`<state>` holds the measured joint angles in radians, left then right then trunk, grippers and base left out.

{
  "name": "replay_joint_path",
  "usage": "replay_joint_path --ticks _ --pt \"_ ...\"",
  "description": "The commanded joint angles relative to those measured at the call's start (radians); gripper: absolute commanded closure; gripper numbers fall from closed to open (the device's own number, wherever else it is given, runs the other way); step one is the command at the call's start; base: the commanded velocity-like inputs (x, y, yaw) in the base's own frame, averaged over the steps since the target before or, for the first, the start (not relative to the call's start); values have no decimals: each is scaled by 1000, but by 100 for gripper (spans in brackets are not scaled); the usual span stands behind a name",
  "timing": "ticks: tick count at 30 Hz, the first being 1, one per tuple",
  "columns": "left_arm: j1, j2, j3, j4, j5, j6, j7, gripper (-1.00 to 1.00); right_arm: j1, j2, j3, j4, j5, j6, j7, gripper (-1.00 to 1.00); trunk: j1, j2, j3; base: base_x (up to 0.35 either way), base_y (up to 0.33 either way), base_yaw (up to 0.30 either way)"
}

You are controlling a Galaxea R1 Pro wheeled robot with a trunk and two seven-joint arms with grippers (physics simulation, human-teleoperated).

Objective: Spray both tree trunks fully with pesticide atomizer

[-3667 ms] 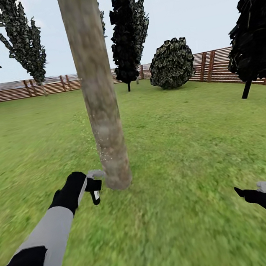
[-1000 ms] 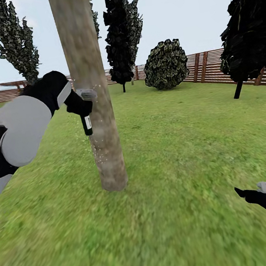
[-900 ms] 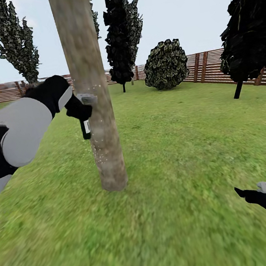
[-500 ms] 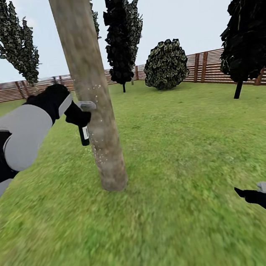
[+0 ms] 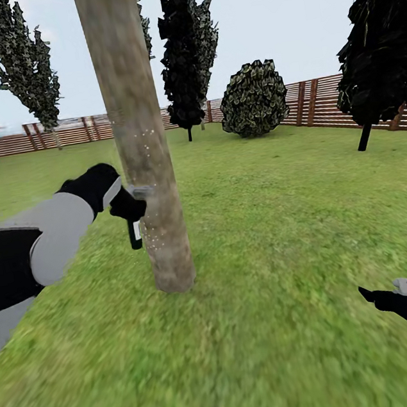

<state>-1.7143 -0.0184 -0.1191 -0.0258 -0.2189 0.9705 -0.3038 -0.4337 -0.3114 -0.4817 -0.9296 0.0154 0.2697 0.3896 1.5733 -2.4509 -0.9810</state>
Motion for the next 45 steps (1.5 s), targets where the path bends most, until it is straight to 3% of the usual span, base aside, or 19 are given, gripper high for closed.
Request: replay_joint_path --ticks 1,15,23,29,35,37,41,45 --pt "11 0 -1 0 -1 -2 0 100 0 0 0 0 0 0 0 -100 0 0 0 0 0 0" --pt "219 2 1 0 1 -147 0 100 0 0 2 0 0 0 0 -100 0 0 0 0 0 0" --pt "327 58 1 0 2 -256 0 100 0 0 2 0 1 -1 0 -100 0 0 0 0 0 0" --pt "395 62 1 0 3 -350 4 100 0 0 2 0 1 -1 0 -100 0 0 0 0 0 18" --pt "451 57 2 -3 7 -384 6 100 0 1 3 0 1 -1 -1 -100 0 0 0 0 0 234" --pt "454 57 2 -3 26 -416 6 100 0 1 3 0 1 -1 -1 -100 0 0 0 0 0 283" --pt "464 58 3 -1 119 -435 6 100 0 2 3 0 1 -1 -2 -100 0 0 0 0 0 285" --pt "483 57 2 -3 136 -437 6 100 0 2 4 0 1 -1 -3 -100 0 0 0 0 0 270"
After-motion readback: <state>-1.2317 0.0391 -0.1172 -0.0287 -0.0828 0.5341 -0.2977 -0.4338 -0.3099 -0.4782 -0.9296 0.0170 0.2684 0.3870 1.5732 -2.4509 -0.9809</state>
